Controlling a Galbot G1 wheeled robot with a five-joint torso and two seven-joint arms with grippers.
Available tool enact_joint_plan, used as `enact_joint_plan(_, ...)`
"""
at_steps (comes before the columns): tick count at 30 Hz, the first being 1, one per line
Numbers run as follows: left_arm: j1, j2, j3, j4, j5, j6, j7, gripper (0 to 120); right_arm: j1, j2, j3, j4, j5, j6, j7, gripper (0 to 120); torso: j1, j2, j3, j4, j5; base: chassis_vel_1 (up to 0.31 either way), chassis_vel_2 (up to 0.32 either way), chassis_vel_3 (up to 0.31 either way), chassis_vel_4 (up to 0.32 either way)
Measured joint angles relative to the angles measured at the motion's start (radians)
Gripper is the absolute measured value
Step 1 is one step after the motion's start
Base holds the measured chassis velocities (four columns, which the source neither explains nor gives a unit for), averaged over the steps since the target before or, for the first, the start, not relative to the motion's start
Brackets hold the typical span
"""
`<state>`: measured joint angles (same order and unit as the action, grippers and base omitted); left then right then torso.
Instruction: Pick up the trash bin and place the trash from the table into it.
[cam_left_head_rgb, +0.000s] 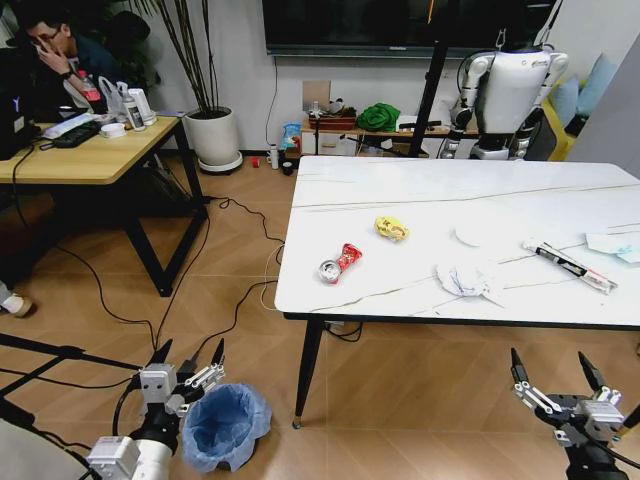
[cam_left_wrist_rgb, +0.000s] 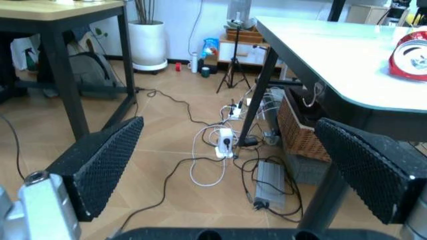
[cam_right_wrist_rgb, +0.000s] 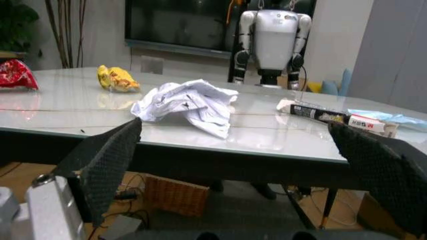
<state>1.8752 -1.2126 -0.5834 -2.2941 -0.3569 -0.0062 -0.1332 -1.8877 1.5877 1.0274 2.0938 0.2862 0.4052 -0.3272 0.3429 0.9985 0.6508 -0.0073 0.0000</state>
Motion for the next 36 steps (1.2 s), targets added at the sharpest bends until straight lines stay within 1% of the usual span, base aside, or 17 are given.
enact_joint_plan(17, -0.013, -0.016, 0.006, 0.026, 0.004, -0.012, 0.009, 100, 0.007, -0.004, -0.001, -0.005, 0.002, -0.013, 0.001, 100, -0.002, -0.004, -0.002, 0.0000, 0.0000, 0.000, 0.000, 0.000, 0.000)
enact_joint_plan(20, -0.015, -0.014, 0.011, 0.028, 0.001, -0.012, 0.011, 100, 0.005, 0.006, 0.000, 0.002, -0.002, -0.014, 0.001, 100, -0.009, -0.020, -0.011, 0.0000, 0.0000, 0.000, 0.000, 0.000, 0.000)
enact_joint_plan(22, -0.015, -0.013, 0.012, 0.029, 0.000, -0.012, 0.012, 100, 0.005, 0.008, 0.000, 0.003, -0.002, -0.014, 0.001, 100, -0.010, -0.023, -0.012, 0.0000, 0.0000, 0.000, 0.000, 0.000, 0.000)
enact_joint_plan(24, -0.015, -0.006, 0.013, 0.031, -0.001, -0.012, 0.015, 100, 0.005, 0.016, -0.001, 0.005, -0.007, -0.014, 0.001, 100, -0.017, -0.037, -0.020, 0.0000, -0.0001, 0.000, 0.000, 0.000, 0.000)
enact_joint_plan(25, -0.015, -0.006, 0.013, 0.031, -0.001, -0.012, 0.015, 100, 0.005, 0.016, -0.001, 0.005, -0.007, -0.014, 0.001, 100, -0.017, -0.037, -0.020, 0.0000, -0.0001, 0.000, 0.000, 0.000, 0.000)
enact_joint_plan(28, -0.011, 0.001, 0.013, 0.031, -0.004, -0.012, 0.017, 100, 0.006, 0.020, -0.001, 0.008, -0.008, -0.013, 0.001, 100, -0.027, -0.060, -0.033, 0.0000, -0.0001, 0.000, 0.000, 0.000, 0.000)
enact_joint_plan(33, -0.005, 0.002, 0.012, 0.035, -0.002, -0.016, 0.021, 100, 0.007, 0.020, 0.000, 0.008, -0.008, -0.011, 0.001, 100, -0.036, -0.080, -0.044, 0.0000, 0.0000, 0.000, 0.000, 0.000, 0.000)
enact_joint_plan(36, 0.001, -0.002, 0.016, 0.037, 0.001, -0.019, 0.025, 100, 0.006, 0.021, 0.004, 0.008, -0.005, -0.007, 0.001, 100, -0.045, -0.101, -0.056, 0.0002, -0.0001, 0.000, 0.000, 0.000, 0.000)
